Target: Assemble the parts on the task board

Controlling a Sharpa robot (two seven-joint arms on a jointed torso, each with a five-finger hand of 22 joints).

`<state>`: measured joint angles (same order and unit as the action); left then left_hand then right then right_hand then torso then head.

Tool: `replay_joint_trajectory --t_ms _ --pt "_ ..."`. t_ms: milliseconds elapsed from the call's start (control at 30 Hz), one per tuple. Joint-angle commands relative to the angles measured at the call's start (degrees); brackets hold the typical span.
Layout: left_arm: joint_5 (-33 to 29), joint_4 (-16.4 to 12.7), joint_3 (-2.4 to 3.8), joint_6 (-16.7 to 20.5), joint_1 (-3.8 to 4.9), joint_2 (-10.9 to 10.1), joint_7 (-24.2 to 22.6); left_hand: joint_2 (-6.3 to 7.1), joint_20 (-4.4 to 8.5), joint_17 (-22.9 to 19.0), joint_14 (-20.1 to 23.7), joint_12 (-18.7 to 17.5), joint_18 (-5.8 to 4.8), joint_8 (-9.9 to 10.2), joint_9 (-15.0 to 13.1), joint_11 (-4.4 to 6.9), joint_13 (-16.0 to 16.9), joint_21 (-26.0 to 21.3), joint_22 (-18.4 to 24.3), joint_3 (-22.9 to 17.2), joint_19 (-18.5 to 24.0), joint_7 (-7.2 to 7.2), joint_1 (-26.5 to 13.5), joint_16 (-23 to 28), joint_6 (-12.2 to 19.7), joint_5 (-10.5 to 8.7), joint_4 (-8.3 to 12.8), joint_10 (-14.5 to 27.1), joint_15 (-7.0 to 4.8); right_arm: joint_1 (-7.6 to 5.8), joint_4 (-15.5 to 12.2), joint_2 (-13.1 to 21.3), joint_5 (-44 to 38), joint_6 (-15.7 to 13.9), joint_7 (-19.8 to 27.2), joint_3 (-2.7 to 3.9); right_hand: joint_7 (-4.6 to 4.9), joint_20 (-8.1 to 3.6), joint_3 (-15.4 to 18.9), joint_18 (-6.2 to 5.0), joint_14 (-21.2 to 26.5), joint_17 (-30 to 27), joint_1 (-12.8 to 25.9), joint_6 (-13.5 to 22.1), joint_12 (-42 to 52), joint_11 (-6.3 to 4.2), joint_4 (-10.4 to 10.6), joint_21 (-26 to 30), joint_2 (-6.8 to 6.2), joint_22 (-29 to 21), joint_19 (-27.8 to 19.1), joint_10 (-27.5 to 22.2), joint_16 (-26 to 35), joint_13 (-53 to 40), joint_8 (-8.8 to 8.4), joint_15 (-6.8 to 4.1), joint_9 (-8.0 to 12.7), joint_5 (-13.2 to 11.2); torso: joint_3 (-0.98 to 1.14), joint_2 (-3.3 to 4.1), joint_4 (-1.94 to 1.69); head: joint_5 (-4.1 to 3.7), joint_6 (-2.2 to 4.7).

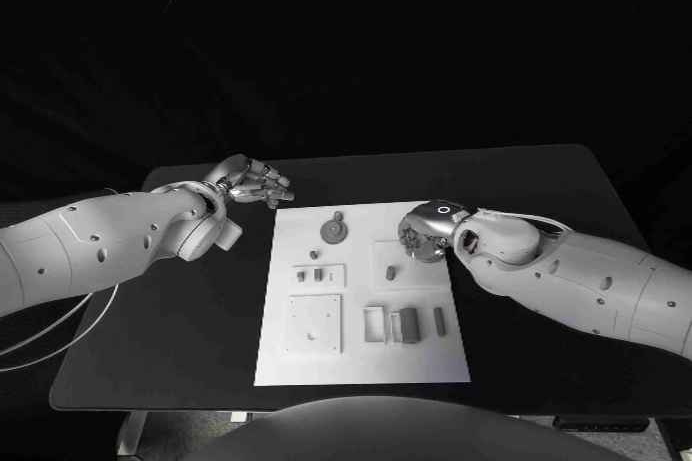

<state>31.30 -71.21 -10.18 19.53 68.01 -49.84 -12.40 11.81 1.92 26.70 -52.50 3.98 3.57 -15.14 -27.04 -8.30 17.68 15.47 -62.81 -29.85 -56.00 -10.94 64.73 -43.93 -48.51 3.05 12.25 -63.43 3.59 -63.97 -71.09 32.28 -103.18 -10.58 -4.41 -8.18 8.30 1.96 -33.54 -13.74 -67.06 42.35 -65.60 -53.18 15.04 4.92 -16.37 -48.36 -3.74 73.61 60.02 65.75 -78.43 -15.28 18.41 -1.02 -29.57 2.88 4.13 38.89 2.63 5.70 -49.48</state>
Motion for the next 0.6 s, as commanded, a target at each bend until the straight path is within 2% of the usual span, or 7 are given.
replay_joint_trajectory --t_ms 33,400,600 --pt "-0.4 -0.1 0.06 -0.4 0.11 0.1 -0.2 -0.28 -0.13 0.1 -0.2 0.0 0.61 0.3 0.1 -0.05 -0.1 -0.3 0.1 0.3 -0.1 -0.04 -0.4 0.3 0.5 0.04 -0.1 0.5 0.29 0.41 0.3 0.0 -2.1 3.2 -1.6 -0.42 -0.07 -0.45 0.0 -1.26 -0.2 0.1 -0.3 -0.5 -0.4 -0.10 -0.3 -0.1 0.42 0.1 -0.2 0.5 -0.3 0.1 0.31 -0.42 0.0 -0.1 -0.02 0.00 0.00 -0.07 -0.09" --pt "-0.4 -0.2 0.09 -0.3 0.17 0.1 -0.2 -0.28 -0.12 0.1 -0.3 0.0 0.62 0.3 0.1 -0.06 -0.1 -0.3 0.1 0.3 -0.1 -0.05 -0.4 0.3 0.5 0.04 -0.1 0.5 0.28 0.41 0.4 -0.4 -2.8 3.8 -2.1 -0.90 -0.14 -0.52 -0.4 -1.26 -0.2 0.2 -1.5 -0.8 -0.8 -0.19 -0.4 -0.1 0.23 0.2 -0.2 0.9 -0.2 0.1 0.31 -0.51 0.1 -0.1 -0.04 0.01 0.01 -0.08 -0.26" --pt "-0.4 -0.2 0.10 -0.1 0.19 0.0 -0.1 -0.31 -0.06 0.3 -0.6 0.0 0.67 0.2 0.1 -0.07 -0.1 -0.3 0.0 0.3 -0.4 -0.07 -0.2 0.2 0.6 0.04 -0.1 0.5 0.18 0.41 0.4 -0.6 -3.3 3.5 -2.4 -1.09 -0.30 -0.54 -1.0 -1.26 -0.3 0.2 -2.2 -1.2 -0.8 -0.34 -0.4 -0.1 0.81 0.2 -0.1 1.4 -0.2 0.0 0.43 -0.64 0.1 -0.1 -0.02 0.00 -0.01 -0.11 -0.41"
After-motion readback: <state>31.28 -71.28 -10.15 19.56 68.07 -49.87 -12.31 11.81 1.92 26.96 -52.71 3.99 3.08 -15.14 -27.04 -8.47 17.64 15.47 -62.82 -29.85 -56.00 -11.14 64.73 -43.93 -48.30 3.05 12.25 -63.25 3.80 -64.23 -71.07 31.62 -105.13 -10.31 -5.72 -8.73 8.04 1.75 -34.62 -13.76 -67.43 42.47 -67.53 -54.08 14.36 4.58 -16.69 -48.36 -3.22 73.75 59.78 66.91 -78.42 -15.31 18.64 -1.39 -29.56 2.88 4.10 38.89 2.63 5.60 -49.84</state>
